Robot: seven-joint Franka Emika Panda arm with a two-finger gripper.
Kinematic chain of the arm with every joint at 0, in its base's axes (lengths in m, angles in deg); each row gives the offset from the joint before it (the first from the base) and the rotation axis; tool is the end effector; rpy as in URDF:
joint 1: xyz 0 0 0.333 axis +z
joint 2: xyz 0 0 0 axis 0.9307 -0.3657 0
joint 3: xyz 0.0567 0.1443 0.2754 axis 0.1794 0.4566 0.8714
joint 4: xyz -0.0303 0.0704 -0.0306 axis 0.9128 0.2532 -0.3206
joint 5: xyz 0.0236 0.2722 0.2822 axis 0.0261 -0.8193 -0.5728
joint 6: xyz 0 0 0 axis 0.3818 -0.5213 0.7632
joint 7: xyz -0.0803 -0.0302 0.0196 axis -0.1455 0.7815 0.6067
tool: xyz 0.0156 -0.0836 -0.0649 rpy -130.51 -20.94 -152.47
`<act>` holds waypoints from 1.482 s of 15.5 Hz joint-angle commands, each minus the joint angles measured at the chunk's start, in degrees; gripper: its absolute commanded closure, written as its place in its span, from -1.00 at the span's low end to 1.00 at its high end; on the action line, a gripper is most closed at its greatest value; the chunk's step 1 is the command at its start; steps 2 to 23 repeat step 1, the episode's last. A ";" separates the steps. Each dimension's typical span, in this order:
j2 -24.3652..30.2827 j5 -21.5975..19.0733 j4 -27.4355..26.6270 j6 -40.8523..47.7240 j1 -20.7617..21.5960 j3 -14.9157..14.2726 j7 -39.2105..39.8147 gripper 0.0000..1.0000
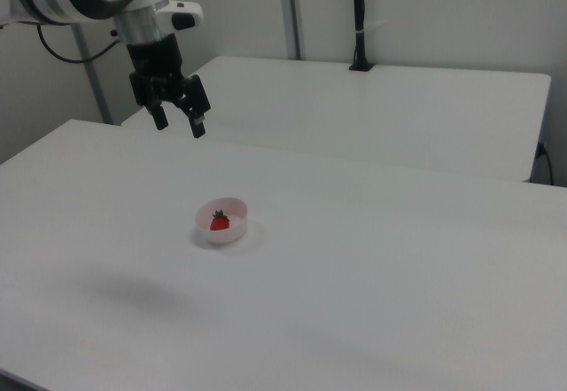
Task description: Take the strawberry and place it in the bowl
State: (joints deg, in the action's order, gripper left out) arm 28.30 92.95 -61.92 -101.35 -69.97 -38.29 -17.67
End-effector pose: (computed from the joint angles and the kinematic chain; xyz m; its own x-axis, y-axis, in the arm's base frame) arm 0.5662 0.0026 0.6069 0.9944 -0.1008 0.0305 -0.1029 -0.9918 0.0755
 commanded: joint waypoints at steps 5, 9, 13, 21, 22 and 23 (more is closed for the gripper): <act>1.16 -4.03 -1.71 0.22 -0.24 -0.50 1.50 -1.00; 1.16 -4.03 -1.71 0.22 -0.24 -0.50 1.50 -1.00; 1.16 -4.03 -1.71 0.22 -0.24 -0.50 1.50 -1.00; 1.16 -4.03 -1.71 0.22 -0.24 -0.50 1.50 -1.00; 1.16 -4.03 -1.71 0.22 -0.24 -0.50 1.50 -1.00; 1.16 -4.03 -1.71 0.22 -0.24 -0.50 1.50 -1.00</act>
